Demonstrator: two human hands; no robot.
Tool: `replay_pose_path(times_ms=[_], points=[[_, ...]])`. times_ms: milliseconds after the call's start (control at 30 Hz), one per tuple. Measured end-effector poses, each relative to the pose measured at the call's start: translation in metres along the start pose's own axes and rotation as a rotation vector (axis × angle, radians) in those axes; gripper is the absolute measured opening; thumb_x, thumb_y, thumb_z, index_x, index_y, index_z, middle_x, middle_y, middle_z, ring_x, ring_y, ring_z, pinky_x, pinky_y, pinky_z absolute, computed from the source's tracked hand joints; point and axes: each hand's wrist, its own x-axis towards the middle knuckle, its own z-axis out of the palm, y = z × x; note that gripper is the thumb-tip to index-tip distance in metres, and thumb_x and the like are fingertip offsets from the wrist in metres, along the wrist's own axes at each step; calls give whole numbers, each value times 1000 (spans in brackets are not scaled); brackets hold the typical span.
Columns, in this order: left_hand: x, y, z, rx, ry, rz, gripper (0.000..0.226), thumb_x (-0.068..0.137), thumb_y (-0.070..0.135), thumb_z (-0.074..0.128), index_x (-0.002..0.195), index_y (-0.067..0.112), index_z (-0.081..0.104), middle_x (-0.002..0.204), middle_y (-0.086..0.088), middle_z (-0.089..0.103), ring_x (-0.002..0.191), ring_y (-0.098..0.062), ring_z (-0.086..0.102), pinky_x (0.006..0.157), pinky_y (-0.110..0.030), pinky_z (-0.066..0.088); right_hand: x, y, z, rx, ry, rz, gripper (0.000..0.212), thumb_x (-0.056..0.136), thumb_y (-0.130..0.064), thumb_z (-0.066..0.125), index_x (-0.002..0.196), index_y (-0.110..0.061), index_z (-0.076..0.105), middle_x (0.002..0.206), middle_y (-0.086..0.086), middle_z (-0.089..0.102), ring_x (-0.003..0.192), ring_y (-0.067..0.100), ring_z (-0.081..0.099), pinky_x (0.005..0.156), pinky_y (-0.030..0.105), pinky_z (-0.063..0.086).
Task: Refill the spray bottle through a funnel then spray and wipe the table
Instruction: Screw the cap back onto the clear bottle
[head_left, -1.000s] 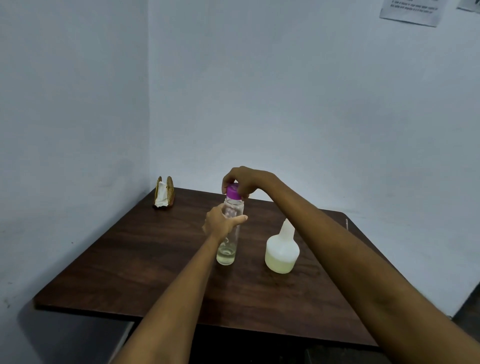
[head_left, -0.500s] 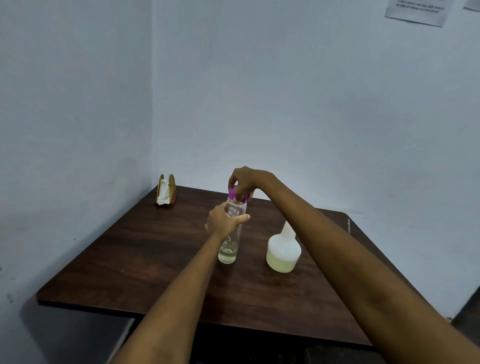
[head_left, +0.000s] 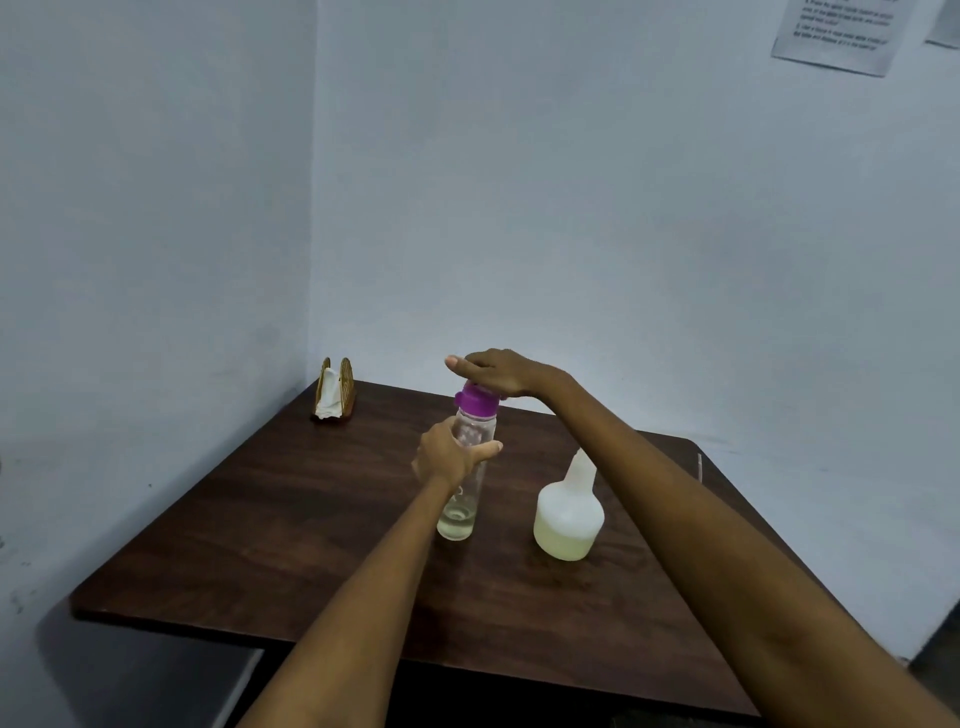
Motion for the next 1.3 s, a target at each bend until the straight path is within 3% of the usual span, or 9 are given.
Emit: replay_pose_path(times_ms=[167,400,600,667,800,900,1033,1133,1300], points=[[0,0,-1,-19,-5,-45,58,70,44,79,117,15,63,113,-5,69,103,-21,65,89,-38,50,-4,16,3,-151,157,177,70,92,-65,23,58,-9,48,55,5,58,58,16,59,60,23,37],[-2,4,-2,-16,-16,-65,59,71,43,79,120,15,62,115,-6,68,106,-22,64,89,-37,48,-9,12,3,74,147,-46,56,99,-47,32,123,-3,57,124,14,61,112,29,57,83,29,39],[-3,5,-2,-17,-6,-79,57,70,42,79,117,14,63,113,-6,69,105,-22,64,90,-37,48,-10,18,5,-37,277,96,69,95,-58,26,94,0,61,80,14,61,70,25,60,57,23,34],[-3,5,-2,-12,-8,-75,57,70,43,79,117,14,63,113,-7,69,105,-22,65,89,-38,48,-10,19,5,9,335,87,65,96,-57,27,100,-1,61,80,10,60,73,22,58,66,27,41],[-4,6,-3,-11,-9,-71,58,69,44,80,117,15,64,111,-5,70,103,-22,65,89,-38,49,-7,22,5,140,205,-27,34,94,-29,52,121,-9,56,110,13,67,100,24,61,91,35,48],[-5,7,-4,-4,-5,-74,54,67,46,80,111,18,67,106,-3,71,101,-20,66,88,-38,51,-8,22,8,141,39,-141,43,84,-8,62,127,-9,55,127,10,59,111,22,56,91,28,49],[-6,7,-4,6,-13,-72,50,67,46,80,106,19,67,104,-2,71,99,-20,66,83,-36,50,-10,18,14,123,36,-190,34,85,-10,63,119,-5,62,123,11,62,100,13,51,70,9,42],[-7,7,-5,9,-14,-65,51,67,46,79,108,19,67,105,-1,71,99,-20,66,83,-35,50,-7,10,20,36,115,-105,33,88,-26,63,113,-5,65,117,12,64,103,21,58,72,16,44],[-6,6,-6,-7,7,-81,53,68,45,79,111,18,65,105,-1,71,101,-20,66,87,-35,50,-4,7,24,-259,297,131,64,83,-69,44,54,-12,40,56,0,44,62,18,49,63,29,37]])
